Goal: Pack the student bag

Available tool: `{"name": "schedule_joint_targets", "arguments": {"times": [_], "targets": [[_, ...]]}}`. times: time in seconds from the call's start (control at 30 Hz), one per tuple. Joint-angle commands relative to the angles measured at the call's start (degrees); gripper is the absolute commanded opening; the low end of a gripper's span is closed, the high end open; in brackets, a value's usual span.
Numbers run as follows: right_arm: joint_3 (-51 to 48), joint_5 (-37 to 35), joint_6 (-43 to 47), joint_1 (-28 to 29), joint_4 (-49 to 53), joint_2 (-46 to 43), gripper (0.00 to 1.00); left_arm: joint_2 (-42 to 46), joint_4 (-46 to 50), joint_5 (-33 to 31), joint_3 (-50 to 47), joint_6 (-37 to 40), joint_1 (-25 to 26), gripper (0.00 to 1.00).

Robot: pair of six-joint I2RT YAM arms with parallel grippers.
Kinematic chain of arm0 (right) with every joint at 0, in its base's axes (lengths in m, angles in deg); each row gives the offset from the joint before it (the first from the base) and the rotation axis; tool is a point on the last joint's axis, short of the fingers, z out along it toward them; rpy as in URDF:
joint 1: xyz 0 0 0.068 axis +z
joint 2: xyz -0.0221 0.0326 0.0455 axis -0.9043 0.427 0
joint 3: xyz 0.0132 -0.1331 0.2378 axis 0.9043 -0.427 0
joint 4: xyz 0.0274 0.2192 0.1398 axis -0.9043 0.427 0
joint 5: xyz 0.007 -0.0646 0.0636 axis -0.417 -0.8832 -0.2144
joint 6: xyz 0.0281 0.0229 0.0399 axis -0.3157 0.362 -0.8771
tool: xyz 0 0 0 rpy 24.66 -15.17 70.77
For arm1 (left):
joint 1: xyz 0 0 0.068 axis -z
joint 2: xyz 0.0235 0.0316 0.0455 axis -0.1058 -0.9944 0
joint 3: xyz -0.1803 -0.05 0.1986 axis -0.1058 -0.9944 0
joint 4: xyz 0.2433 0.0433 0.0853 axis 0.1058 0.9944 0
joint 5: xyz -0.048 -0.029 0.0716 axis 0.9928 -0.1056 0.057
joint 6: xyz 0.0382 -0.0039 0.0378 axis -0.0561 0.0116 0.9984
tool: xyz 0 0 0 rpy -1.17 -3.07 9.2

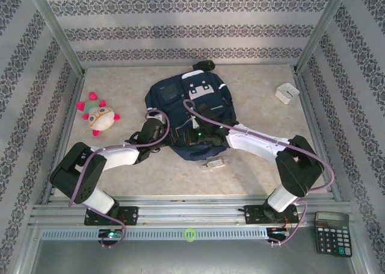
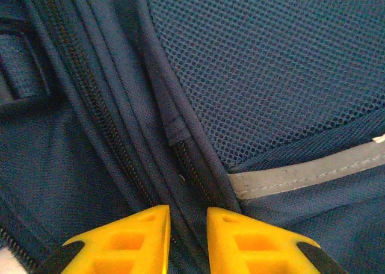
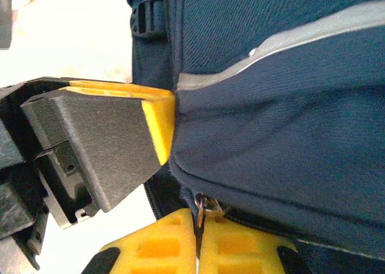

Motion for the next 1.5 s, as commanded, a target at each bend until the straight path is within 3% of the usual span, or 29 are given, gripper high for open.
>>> {"name": "schedule_joint_targets", "arguments": {"times": [0.0,0.07,0.17,0.3,0.43,0.53,0.77,0.97,1.2,1.27,1.47], "targets": [[0.41,6.63,-5.5,2.95,-7.65,0.93,0.0,3.12,-7.71,1.69,3.76,1.54,2.21,0.26],[-0.19,6.3,-7.04,2.65,-7.52,0.09,0.02,5.39,-4.42,0.63,3.48,2.58,2.25,0.31],[-2.09,6.3,-11.92,1.34,-6.63,-3.05,0.32,9.48,1.32,-0.04,2.99,3.7,2.23,0.4],[-7.43,5.95,-21.08,-2.22,-6.55,-9.41,0.4,15.04,12.75,-0.47,4.28,6.01,3.03,0.44],[-12.15,7.02,-27.59,-6.88,-6.23,-14.9,0.43,18.3,24.79,-2.14,7.11,7.72,6.72,0.47],[-14.11,8.54,-29.76,-10.59,-6.75,-17.0,0.44,18.0,28.4,-2.99,7.57,6.62,9.49,0.49],[-15.04,12.17,-30.92,-17.33,-11.89,-14.78,0.44,11.14,22.76,-4.27,7.01,6.82,11.62,0.52],[-14.28,12.58,-32.55,-18.74,-15.3,-11.95,0.44,3.9,17.72,-4.68,9.28,12.27,11.62,0.59],[-13.56,11.12,-32.93,-18.85,-15.83,-11.15,0.44,-1.34,14.64,-4.39,10.2,15.16,11.62,0.57],[-13.66,10.54,-33.01,-18.85,-15.42,-11.36,0.44,-1.5,12.67,-4.86,9.67,16.0,11.62,0.51],[-15.1,8.37,-32.74,-18.8,-12.59,-12.81,0.47,-0.65,9.05,-1.23,9.39,18.69,11.64,0.06]]}}
